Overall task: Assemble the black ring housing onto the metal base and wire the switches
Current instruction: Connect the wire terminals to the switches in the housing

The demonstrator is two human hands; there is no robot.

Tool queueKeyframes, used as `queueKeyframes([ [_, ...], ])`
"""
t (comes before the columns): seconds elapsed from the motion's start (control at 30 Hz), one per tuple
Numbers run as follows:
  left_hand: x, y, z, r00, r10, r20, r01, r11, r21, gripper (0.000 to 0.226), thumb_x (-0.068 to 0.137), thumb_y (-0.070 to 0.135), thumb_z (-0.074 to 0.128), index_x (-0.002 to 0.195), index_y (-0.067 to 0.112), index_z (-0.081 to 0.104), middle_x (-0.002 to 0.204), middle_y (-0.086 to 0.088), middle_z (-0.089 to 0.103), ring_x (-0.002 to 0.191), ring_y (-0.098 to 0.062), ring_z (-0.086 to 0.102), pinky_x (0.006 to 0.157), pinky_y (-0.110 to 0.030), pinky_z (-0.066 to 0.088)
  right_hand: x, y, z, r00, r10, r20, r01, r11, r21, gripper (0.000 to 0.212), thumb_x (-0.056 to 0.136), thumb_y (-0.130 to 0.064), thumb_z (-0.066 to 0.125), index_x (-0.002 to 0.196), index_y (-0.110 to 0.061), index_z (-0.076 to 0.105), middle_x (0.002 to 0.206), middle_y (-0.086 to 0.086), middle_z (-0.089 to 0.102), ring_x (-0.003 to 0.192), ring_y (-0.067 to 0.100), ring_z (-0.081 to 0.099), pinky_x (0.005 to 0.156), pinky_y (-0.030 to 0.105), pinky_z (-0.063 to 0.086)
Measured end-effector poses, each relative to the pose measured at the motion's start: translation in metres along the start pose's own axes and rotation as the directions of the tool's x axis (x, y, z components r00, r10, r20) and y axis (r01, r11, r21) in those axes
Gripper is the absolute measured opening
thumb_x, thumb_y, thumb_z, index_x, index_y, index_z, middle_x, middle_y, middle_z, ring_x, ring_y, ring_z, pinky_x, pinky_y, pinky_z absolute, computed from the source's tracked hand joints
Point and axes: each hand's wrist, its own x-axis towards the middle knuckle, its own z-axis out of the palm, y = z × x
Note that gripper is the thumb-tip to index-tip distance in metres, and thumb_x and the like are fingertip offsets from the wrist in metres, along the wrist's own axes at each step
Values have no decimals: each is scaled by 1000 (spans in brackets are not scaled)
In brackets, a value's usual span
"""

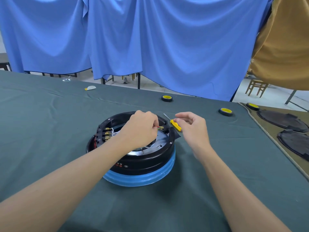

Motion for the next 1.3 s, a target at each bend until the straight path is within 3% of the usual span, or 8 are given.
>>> queueKeyframes([
  [0.13, 6, 7, 4, 997, -81, 13, 81, 992, -97, 20, 90, 15, 56, 82, 8, 72, 75, -12, 71, 74, -23, 63, 78, -38, 54, -5, 7, 7, 1000, -15, 2, 15, 1000, 4, 17, 88, -8, 62, 84, -22, 71, 81, -9, 72, 76, 2, 65, 61, 10, 45],
  [0.23, 7, 11, 1, 997, -82, -10, 79, 982, -170, 23, 93, 20, 58, 79, 13, 75, 64, -4, 69, 60, -16, 53, 67, -30, 49, -6, 11, 7, 1000, -23, -17, 22, 1000, -9, 24, 87, -6, 59, 80, -26, 69, 81, -11, 72, 79, 3, 66, 69, 15, 47],
  [0.4, 10, 16, -7, 991, -121, -56, 101, 956, -275, 15, 94, 22, 61, 84, 25, 72, 63, 16, 60, 65, -4, 55, 70, -26, 43, -9, 16, 8, 999, -25, -43, 24, 1000, -15, 31, 84, -3, 53, 75, -29, 68, 75, -13, 72, 76, 4, 67, 70, 18, 50],
  [0.53, 21, 28, -22, 969, -231, -83, 131, 773, -621, 19, 93, 14, 62, 77, 22, 68, 63, 10, 67, 57, -5, 56, 55, -16, 44, -10, 18, 9, 998, -52, -22, 50, 997, -52, 34, 82, -4, 51, 73, -32, 66, 75, -12, 71, 76, 10, 67, 75, 24, 52],
  [0.6, 26, 33, -30, 971, -231, -67, 130, 736, -664, 19, 91, 13, 63, 74, 21, 68, 63, 9, 70, 49, -3, 54, 48, -12, 40, -10, 18, 8, 998, -55, -20, 54, 997, -54, 34, 81, -4, 50, 72, -33, 66, 75, -12, 71, 76, 10, 67, 76, 25, 53],
  [0.8, 20, 22, -22, 992, -114, 52, 124, 956, -267, 15, 83, 14, 70, 70, 19, 75, 58, 9, 68, 56, 2, 59, 62, -17, 50, -11, 21, 7, 998, -48, -30, 47, 998, -43, 35, 82, -3, 51, 72, -33, 66, 76, -11, 71, 79, 8, 67, 79, 26, 53],
  [1.0, 10, 10, 1, 987, -125, 97, 121, 992, 43, 9, 88, 20, 71, 85, 24, 80, 82, 5, 73, 91, -21, 65, 88, -37, 52, -15, 24, 11, 997, -48, -62, 45, 997, -56, 30, 85, -4, 52, 82, -29, 67, 82, -15, 69, 78, -6, 61, 76, 17, 48],
  [1.3, 11, 4, 20, 979, -205, -18, 206, 976, 70, 7, 87, 31, 71, 87, 33, 78, 87, 3, 73, 90, -23, 64, 70, -30, 46, -16, 28, 15, 996, -45, -76, 38, 995, -88, 27, 85, -4, 51, 91, -24, 68, 91, -14, 68, 77, -9, 57, 75, 17, 46],
])
